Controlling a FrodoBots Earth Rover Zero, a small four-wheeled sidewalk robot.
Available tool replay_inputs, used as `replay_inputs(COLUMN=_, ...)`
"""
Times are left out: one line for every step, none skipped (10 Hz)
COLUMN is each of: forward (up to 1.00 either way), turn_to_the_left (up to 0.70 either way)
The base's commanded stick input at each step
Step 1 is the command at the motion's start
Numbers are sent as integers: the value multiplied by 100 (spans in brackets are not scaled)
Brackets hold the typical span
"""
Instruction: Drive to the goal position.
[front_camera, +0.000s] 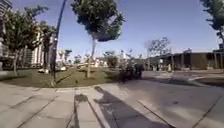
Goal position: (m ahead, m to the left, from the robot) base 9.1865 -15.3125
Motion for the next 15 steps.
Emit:
replay_inputs(forward=33, turn_to_the_left=0)
replay_inputs(forward=33, turn_to_the_left=0)
replay_inputs(forward=33, turn_to_the_left=-11)
replay_inputs(forward=33, turn_to_the_left=-30)
replay_inputs(forward=33, turn_to_the_left=-50)
replay_inputs(forward=33, turn_to_the_left=-61)
replay_inputs(forward=33, turn_to_the_left=-63)
replay_inputs(forward=33, turn_to_the_left=-63)
replay_inputs(forward=33, turn_to_the_left=-65)
replay_inputs(forward=33, turn_to_the_left=-64)
replay_inputs(forward=33, turn_to_the_left=-64)
replay_inputs(forward=33, turn_to_the_left=-64)
replay_inputs(forward=33, turn_to_the_left=-64)
replay_inputs(forward=33, turn_to_the_left=-64)
replay_inputs(forward=33, turn_to_the_left=-64)
